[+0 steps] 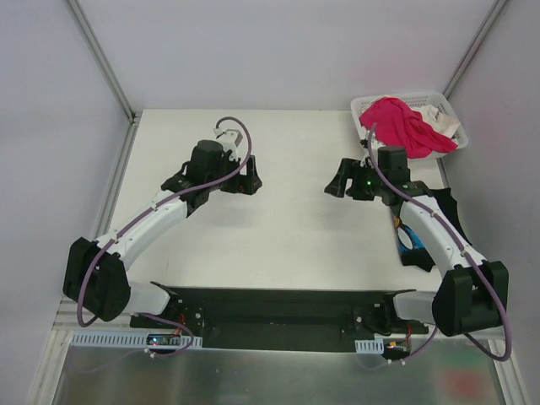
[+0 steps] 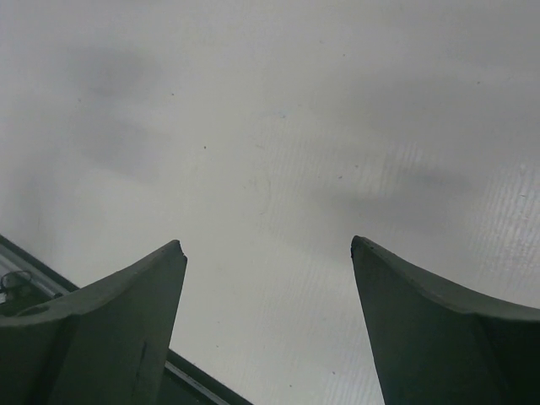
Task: Fold and stack the t-shirts
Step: Put the neatly folded tshirt into the corner of the board with the right arm
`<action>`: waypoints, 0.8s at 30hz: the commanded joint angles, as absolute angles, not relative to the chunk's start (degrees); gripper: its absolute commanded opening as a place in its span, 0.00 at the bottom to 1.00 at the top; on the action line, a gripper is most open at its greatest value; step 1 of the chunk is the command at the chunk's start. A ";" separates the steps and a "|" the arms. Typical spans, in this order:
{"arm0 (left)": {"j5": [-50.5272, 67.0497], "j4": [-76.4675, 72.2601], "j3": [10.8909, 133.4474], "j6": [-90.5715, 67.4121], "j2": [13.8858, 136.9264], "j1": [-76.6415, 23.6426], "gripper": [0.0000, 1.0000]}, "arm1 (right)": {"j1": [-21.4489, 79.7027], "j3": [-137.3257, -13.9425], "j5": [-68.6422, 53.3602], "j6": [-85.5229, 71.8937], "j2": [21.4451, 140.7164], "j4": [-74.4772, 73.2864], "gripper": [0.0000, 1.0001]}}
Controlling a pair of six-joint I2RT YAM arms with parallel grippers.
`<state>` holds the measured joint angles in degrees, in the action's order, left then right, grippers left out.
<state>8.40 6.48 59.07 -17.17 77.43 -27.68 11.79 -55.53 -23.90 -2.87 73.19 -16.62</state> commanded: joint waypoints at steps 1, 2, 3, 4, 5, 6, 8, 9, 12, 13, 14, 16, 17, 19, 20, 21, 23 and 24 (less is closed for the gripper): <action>10.38 0.18 57.48 -13.53 72.34 -27.69 0.86 | 15.80 -57.04 -13.58 -0.26 71.02 -16.60 0.82; 5.93 0.18 57.22 -15.10 71.03 -27.69 0.86 | 16.86 -57.56 -4.49 -0.35 70.93 -17.39 0.82; 3.37 0.18 56.43 -15.99 70.15 -27.69 0.86 | 17.66 -58.44 1.00 -0.61 70.75 -18.10 0.83; 0.73 0.18 55.90 -16.69 68.40 -27.60 0.86 | 18.97 -58.62 4.53 -0.35 70.75 -18.28 0.83; -1.47 0.18 55.29 -17.40 67.60 -27.68 0.86 | 19.51 -58.80 8.66 -0.35 70.84 -18.37 0.84; -6.98 0.18 54.15 -18.53 66.63 -27.77 0.86 | 20.12 -59.67 11.05 -0.35 71.19 -18.80 0.84; -12.19 0.61 52.83 -19.51 64.61 -28.21 0.86 | 21.79 -60.64 15.27 -0.26 72.85 -20.65 0.84; -17.61 1.22 52.04 -19.60 64.16 -28.47 0.86 | 22.49 -61.51 16.42 -0.26 73.56 -21.61 0.84; -21.52 4.47 50.98 -18.90 62.93 -28.83 0.85 | 26.09 -65.03 21.08 1.41 76.28 -26.27 0.84; -22.49 4.92 50.63 -18.72 62.23 -28.92 0.85 | 28.19 -66.08 24.05 2.28 77.16 -27.58 0.84; -22.76 5.27 50.19 -18.29 61.70 -28.92 0.85 | 29.08 -66.27 25.56 2.46 77.34 -27.95 0.84; -22.76 5.19 48.52 -17.84 60.04 -28.92 0.85 | 30.75 -66.18 27.24 2.63 77.43 -26.90 0.84; -22.85 5.19 48.17 -17.41 59.77 -28.92 0.85 | 31.02 -65.66 27.51 2.55 77.17 -26.46 0.84; -22.77 5.19 47.46 -17.23 59.07 -29.00 0.86 | 31.20 -64.60 27.08 2.37 76.99 -24.54 0.85; -22.68 5.27 47.37 -16.79 59.15 -29.00 0.86 | 31.46 -63.38 27.16 2.55 76.82 -23.56 0.84; -22.41 5.71 47.55 -16.70 59.06 -29.00 0.86 | 31.73 -63.02 27.68 2.37 76.82 -22.86 0.84; -21.54 6.33 47.90 -16.87 58.98 -29.44 0.86 | 31.82 -63.19 28.83 1.24 76.90 -23.64 0.85; -21.45 6.42 47.73 -16.96 58.89 -29.70 0.86 | 32.16 -63.19 29.00 1.23 76.90 -24.08 0.85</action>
